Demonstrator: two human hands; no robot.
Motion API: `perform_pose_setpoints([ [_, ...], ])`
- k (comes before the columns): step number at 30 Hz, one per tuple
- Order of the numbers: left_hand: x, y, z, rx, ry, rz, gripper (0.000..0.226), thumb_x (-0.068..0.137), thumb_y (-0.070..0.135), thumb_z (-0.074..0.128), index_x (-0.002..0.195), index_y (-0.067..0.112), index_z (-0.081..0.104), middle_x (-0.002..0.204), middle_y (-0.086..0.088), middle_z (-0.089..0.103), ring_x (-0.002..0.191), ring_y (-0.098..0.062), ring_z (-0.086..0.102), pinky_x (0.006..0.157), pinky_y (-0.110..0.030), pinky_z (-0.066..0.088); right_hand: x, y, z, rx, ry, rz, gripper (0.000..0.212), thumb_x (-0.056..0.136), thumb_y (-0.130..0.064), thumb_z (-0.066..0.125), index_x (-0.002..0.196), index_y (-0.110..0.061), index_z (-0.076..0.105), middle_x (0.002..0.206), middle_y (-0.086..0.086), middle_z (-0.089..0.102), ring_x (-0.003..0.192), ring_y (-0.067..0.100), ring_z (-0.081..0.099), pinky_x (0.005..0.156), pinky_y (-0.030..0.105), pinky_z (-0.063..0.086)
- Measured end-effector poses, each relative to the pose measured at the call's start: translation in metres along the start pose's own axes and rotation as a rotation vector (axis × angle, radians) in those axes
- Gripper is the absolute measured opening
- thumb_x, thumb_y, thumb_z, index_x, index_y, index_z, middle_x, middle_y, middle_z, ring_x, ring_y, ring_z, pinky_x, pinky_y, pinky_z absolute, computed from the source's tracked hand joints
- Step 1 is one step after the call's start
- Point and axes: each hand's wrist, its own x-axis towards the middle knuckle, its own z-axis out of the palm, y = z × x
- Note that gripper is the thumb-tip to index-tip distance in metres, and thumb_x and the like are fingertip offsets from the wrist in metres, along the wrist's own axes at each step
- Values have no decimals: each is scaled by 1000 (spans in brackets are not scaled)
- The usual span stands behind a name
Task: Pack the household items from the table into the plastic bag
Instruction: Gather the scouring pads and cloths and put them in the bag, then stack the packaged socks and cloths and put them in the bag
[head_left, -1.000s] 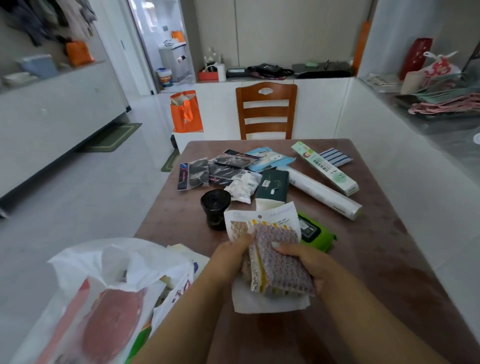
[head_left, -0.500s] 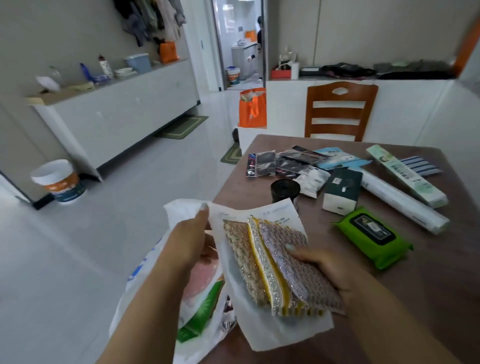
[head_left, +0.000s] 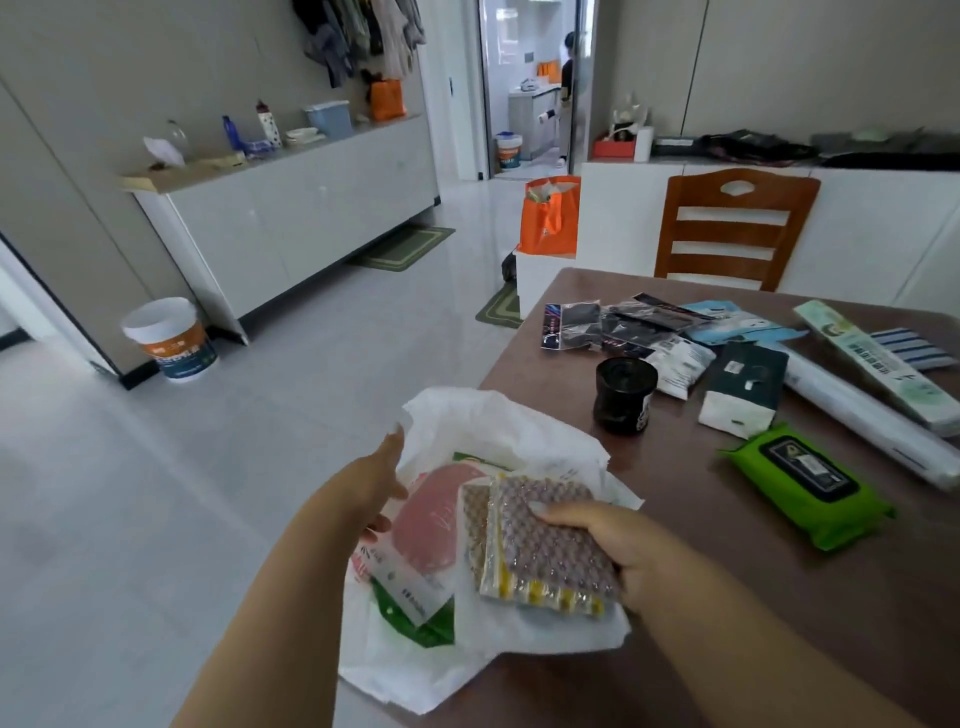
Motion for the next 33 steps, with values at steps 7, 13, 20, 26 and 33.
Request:
perform_pose_setpoints([
  [7,6,6,-9,33,47,51,85,93,66,13,110,6,71,73,-6,46,62,-20,43,59,-30,33,47,-9,47,21,91,-63,48,81,-32,73,114,0,60,111,14,68,99,30,65,88,41,54],
  [13,13,17,-12,34,90,79,82,94,64,15,108,3,69,72,-8,49,61,-20,47,54,-28,35,53,-15,53,-494,314,-186,66,94,-52,43,137,-3,44,129,14,57,117,30,53,94,33,42],
  [20,19,33,-2,92,96,115,81,94,63,17,105,2,69,70,-12,57,62,-22,54,55,-29,40,40,-16,28,-479,305,-314,19,82,-20,55,64,-19,53,66,4,56,61,20,55,65,35,54],
  [26,7,86,28,-42,155,349,62,96,57,29,102,10,70,70,-9,59,60,-22,55,67,-33,42,18,-42,-14,-196,384,-386,26,86,-9,54,64,-1,64,50,4,63,47,23,57,46,27,48],
  [33,4,176,118,-90,-130,507,53,97,55,29,103,17,66,96,1,65,68,-20,62,54,-26,41,19,-84,-99,-10,528,-421,28,89,-15,57,64,-4,64,49,5,60,45,21,56,40,23,42],
])
